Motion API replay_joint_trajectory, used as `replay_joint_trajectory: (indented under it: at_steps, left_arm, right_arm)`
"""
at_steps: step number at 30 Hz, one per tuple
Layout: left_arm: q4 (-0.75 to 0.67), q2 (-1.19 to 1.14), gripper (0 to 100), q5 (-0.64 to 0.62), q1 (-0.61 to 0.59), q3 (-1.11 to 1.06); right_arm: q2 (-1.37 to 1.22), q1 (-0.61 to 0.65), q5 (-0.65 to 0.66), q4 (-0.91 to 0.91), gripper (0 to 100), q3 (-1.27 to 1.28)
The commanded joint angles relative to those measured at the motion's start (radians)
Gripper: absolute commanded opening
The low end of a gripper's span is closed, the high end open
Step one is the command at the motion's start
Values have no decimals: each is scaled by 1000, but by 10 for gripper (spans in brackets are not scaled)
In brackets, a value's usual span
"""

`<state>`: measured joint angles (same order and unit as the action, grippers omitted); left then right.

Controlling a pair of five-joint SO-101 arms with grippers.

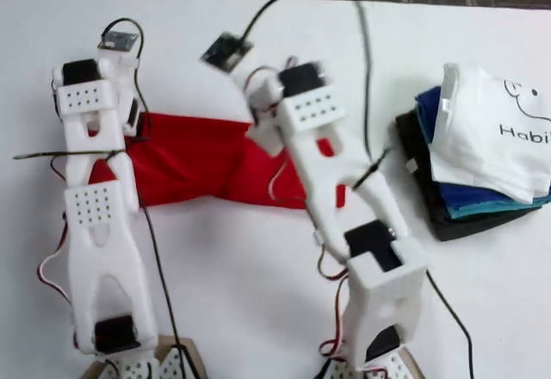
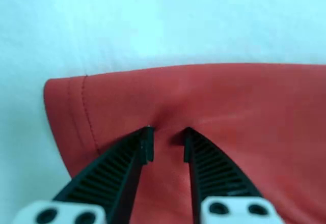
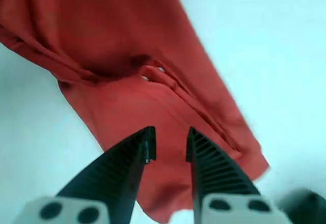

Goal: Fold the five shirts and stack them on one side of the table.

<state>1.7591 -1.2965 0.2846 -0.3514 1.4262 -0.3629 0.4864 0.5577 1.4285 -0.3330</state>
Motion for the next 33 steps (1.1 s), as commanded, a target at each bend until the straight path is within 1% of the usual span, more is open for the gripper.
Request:
replay_joint_trajectory:
  at_steps: [1, 5, 11, 14, 16, 19, 23, 27, 33]
  left_arm:
    - [-17, -5, 133, -6, 8, 2]
    - [-17, -5, 133, -6, 8, 2]
    - [-17, -5, 133, -6, 8, 2]
    - [-17, -5, 133, -6, 8, 2]
    - [-17, -5, 133, -6, 8, 2]
    - [-17, -5, 133, -6, 8, 2]
    - [-17, -5, 133, -6, 8, 2]
    - [-17, -5, 133, -6, 8, 2]
    - [-17, -5, 133, -6, 8, 2]
  right_arm:
    - [-2, 44, -34, -153, 113, 112]
    - [-39, 84, -35, -268, 113, 207]
    - [-120, 90, -35, -389, 113, 219]
    - [-139, 87, -32, -400, 113, 218]
    - [-111, 81, -29, -369, 113, 213]
    - [-2, 47, -29, -292, 113, 204]
    - [136, -44, -29, -228, 113, 276]
    - [217, -133, -28, -268, 113, 442]
    - [255, -231, -25, -403, 113, 667]
